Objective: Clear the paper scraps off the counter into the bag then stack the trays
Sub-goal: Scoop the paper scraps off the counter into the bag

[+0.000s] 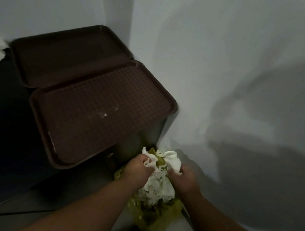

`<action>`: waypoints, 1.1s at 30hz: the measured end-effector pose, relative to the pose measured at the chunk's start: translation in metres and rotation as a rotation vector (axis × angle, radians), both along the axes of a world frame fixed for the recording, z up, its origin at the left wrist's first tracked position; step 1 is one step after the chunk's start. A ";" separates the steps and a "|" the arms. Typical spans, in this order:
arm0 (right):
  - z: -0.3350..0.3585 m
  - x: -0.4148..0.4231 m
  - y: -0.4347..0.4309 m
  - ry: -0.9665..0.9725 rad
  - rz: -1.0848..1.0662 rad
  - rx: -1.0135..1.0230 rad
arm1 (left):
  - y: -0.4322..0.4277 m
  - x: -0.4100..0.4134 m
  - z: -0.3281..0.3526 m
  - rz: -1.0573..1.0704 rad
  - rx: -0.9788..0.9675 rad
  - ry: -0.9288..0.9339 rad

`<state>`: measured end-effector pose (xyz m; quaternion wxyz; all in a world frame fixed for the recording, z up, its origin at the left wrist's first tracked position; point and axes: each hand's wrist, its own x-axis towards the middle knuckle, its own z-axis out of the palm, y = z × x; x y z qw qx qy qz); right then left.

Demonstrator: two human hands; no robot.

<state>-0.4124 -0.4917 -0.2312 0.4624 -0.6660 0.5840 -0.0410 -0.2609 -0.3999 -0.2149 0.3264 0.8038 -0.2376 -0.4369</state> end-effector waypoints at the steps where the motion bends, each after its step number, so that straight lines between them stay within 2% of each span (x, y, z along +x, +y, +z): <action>1: -0.003 -0.001 -0.001 0.001 0.019 0.002 | -0.003 -0.001 -0.003 0.014 0.005 0.024; 6: -0.008 -0.006 -0.006 0.037 -0.004 -0.011 | -0.012 -0.003 -0.011 0.103 0.007 0.051; 13: 0.007 -0.009 -0.008 -0.005 -0.030 -0.021 | 0.005 0.000 0.002 0.070 0.015 0.004; 17: 0.031 0.007 0.004 -0.083 -0.027 -0.110 | 0.027 0.010 0.024 0.073 -0.061 0.030; 25: 0.129 0.109 0.040 -0.340 0.047 -0.335 | 0.086 0.068 0.119 0.069 -0.307 -0.035; 29: 0.177 0.181 0.074 -0.439 0.172 -0.427 | 0.142 0.133 0.184 0.184 -0.406 -0.139; 33: 0.210 0.252 0.134 -0.527 0.307 -0.411 | 0.223 0.196 0.216 0.350 -0.424 -0.256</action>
